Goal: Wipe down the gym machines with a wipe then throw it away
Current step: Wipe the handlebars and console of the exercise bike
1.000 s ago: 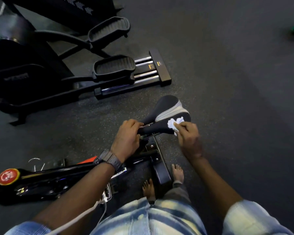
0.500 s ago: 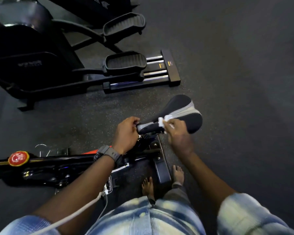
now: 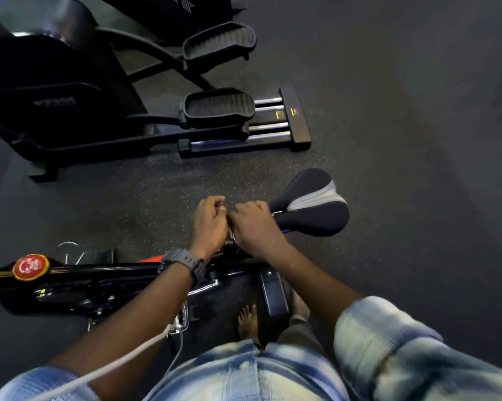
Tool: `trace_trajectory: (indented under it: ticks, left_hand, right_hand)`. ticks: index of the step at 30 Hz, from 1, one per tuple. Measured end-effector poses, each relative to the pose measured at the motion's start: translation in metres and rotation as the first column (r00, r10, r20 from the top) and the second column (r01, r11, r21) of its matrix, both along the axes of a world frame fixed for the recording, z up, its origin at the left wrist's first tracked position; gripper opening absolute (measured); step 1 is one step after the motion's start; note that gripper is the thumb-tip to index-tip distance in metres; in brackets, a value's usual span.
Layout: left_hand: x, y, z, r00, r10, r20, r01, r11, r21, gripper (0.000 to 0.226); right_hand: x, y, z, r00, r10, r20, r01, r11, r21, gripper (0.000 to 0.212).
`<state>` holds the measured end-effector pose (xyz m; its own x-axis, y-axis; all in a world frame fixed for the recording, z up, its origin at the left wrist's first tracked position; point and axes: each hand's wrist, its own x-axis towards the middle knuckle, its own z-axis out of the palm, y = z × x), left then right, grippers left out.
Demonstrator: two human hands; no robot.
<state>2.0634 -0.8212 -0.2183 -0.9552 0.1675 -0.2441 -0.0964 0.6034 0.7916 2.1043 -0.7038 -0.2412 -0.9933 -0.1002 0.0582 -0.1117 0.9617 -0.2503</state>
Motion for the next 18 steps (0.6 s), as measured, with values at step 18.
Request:
trace_trajectory:
  ticks: [18]
  left_hand:
    - [-0.004,0.011,0.0,0.986,0.09,0.142,-0.117,0.973,0.197,0.04]
  right_hand:
    - [0.005,0.05,0.005,0.997,-0.041,0.059,0.044,0.997,-0.056,0.033]
